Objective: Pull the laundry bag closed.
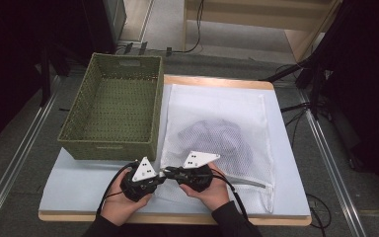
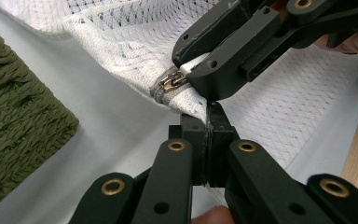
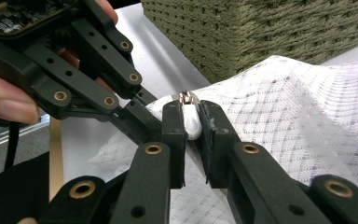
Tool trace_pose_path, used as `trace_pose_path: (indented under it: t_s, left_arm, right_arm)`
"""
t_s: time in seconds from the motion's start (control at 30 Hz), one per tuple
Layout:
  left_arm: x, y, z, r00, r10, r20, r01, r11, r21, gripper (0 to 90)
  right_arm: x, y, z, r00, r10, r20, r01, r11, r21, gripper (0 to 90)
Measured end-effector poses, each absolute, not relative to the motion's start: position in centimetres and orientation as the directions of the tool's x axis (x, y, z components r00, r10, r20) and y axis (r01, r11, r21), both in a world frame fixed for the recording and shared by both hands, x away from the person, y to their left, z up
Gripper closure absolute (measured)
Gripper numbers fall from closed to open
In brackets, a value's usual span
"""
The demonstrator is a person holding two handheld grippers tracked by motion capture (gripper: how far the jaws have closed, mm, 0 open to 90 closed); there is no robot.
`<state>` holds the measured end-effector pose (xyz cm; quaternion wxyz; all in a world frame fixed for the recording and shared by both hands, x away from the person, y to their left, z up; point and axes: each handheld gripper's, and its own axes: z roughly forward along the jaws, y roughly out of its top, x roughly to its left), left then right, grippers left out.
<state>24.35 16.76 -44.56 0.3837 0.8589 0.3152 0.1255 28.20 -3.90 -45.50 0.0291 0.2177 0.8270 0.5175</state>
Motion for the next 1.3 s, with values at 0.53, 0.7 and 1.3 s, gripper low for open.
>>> trace_pose_path:
  t_s: [0.53, 0.7, 1.3]
  left_arm:
    - [25.0, 18.4, -44.7, 0.722, 0.659, -0.214, 0.552, -0.361, 0.752, 90.0]
    - [25.0, 18.6, -44.8, 0.718, 0.658, -0.229, 0.558, -0.347, 0.754, 90.0]
    - [25.5, 19.4, -44.4, 0.714, 0.624, -0.317, 0.586, -0.285, 0.759, 89.3]
  right_arm:
    - [27.9, -4.5, -45.5, -0.901, 0.421, 0.104, 0.294, 0.417, 0.86, 82.6]
    - [27.8, -4.6, -45.8, -0.902, 0.42, 0.105, 0.298, 0.426, 0.854, 82.6]
    - [27.4, -4.2, -45.1, -0.92, 0.391, 0.032, 0.216, 0.436, 0.874, 82.5]
